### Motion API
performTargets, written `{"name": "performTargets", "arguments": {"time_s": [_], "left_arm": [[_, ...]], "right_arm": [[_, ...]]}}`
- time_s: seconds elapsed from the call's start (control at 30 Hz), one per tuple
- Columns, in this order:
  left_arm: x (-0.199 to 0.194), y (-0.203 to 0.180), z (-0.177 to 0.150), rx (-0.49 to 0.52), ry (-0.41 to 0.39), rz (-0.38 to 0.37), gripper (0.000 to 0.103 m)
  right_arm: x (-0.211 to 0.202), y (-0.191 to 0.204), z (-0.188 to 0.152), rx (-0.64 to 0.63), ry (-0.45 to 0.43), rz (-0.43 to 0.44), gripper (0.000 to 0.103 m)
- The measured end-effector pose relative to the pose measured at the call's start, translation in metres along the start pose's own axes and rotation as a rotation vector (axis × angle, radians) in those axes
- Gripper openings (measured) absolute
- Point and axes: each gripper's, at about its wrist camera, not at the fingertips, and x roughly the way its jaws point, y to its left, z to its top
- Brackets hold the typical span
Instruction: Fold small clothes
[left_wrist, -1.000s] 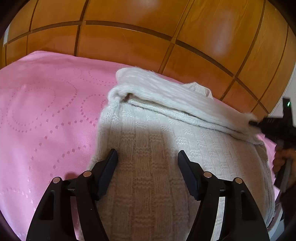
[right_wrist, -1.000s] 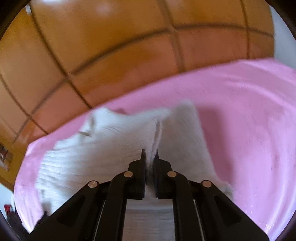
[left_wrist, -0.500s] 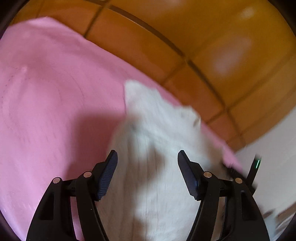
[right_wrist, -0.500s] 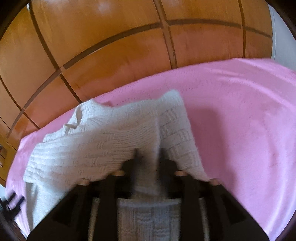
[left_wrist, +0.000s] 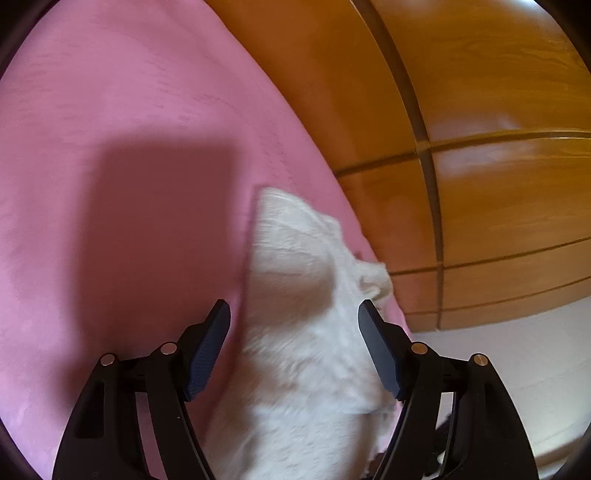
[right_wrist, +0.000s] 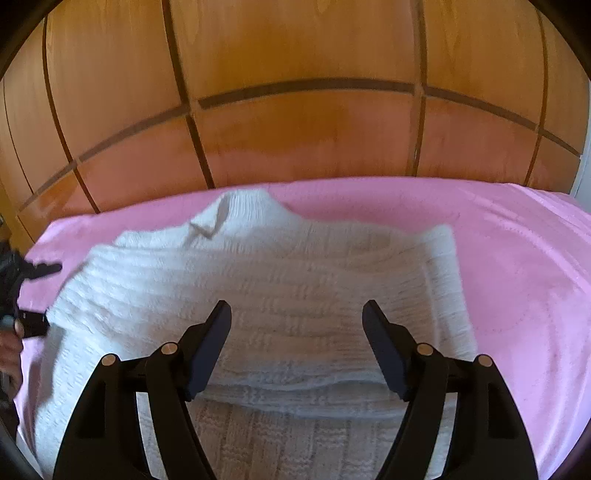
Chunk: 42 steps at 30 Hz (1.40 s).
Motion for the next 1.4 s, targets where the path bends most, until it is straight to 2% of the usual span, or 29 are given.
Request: {"name": "performTargets", "arguments": {"time_s": [0.03,0.07,0.1,0.13,0.17,0.2,0.23,0.3,0.33,0.37,0.43,0.5,0.57,0.6,0.63,0.7,0.77,0.83,0.93,1.2,1.4], "left_arm": [[0.005,-0.002,0.005,-0.009,0.009,-0.004,0.07],[0.01,-0.003,0.009,-0.014,0.018,-0.012,0.065],[0.011,-0.004,0.008,-0.006,0.024,-0.018,0.041],[0.012,-0.01,0.009,0.027,0.007,0.022,0.031],[0.01,-0.02,0.009,0.081,-0.037,0.061,0.018],[0.004,-0.029,0.004,0.146,-0.083,0.076,0.009],[-0.006,-0.045,-0.007,0.245,-0.151,0.104,0.007],[-0.011,-0.069,-0.027,0.421,-0.205,0.195,0.0],[-0.004,-0.08,-0.038,0.53,-0.218,0.292,0.0],[0.004,-0.084,-0.044,0.587,-0.215,0.366,0.0],[0.026,-0.079,-0.048,0.639,-0.181,0.512,0.0],[0.035,-0.068,-0.045,0.621,-0.159,0.573,0.0],[0.034,-0.069,-0.051,0.622,-0.189,0.612,0.0],[0.031,-0.074,-0.058,0.638,-0.218,0.643,0.004],[0.027,-0.078,-0.063,0.653,-0.243,0.652,0.009],[0.005,-0.084,-0.08,0.677,-0.279,0.588,0.042],[-0.003,-0.094,-0.098,0.707,-0.301,0.522,0.059],[0.0,-0.098,-0.109,0.733,-0.296,0.517,0.059],[0.01,-0.099,-0.116,0.721,-0.275,0.515,0.059],[0.007,-0.107,-0.135,0.751,-0.311,0.511,0.059],[0.008,-0.108,-0.133,0.755,-0.321,0.519,0.059]], "right_arm": [[0.004,0.0,-0.002,0.0,0.01,-0.003,0.074],[0.006,0.0,-0.004,0.002,0.017,-0.005,0.076],[0.009,-0.001,-0.007,0.005,0.024,-0.008,0.077],[0.012,-0.003,-0.009,0.007,0.03,-0.012,0.077],[0.013,-0.004,-0.012,0.008,0.034,-0.013,0.077],[0.012,-0.005,-0.013,0.007,0.033,-0.012,0.077],[0.009,-0.006,-0.017,-0.001,0.031,-0.016,0.077],[0.007,-0.007,-0.023,-0.022,0.033,-0.03,0.077],[0.007,-0.006,-0.026,-0.037,0.033,-0.043,0.077],[0.008,-0.004,-0.025,-0.044,0.033,-0.052,0.077],[0.012,0.0,-0.024,-0.058,0.04,-0.087,0.079],[0.015,0.002,-0.024,-0.07,0.042,-0.112,0.08],[0.016,0.003,-0.024,-0.073,0.043,-0.132,0.081],[0.016,0.002,-0.024,-0.07,0.043,-0.142,0.082],[0.017,0.001,-0.024,-0.068,0.043,-0.148,0.083],[0.018,0.001,-0.024,-0.065,0.041,-0.16,0.085],[0.018,-0.001,-0.024,-0.061,0.038,-0.162,0.087],[0.018,-0.003,-0.024,-0.054,0.034,-0.155,0.087],[0.017,-0.004,-0.025,-0.047,0.028,-0.15,0.088],[0.016,-0.004,-0.027,-0.037,0.019,-0.138,0.089],[0.016,-0.004,-0.027,-0.037,0.018,-0.136,0.089]]}}
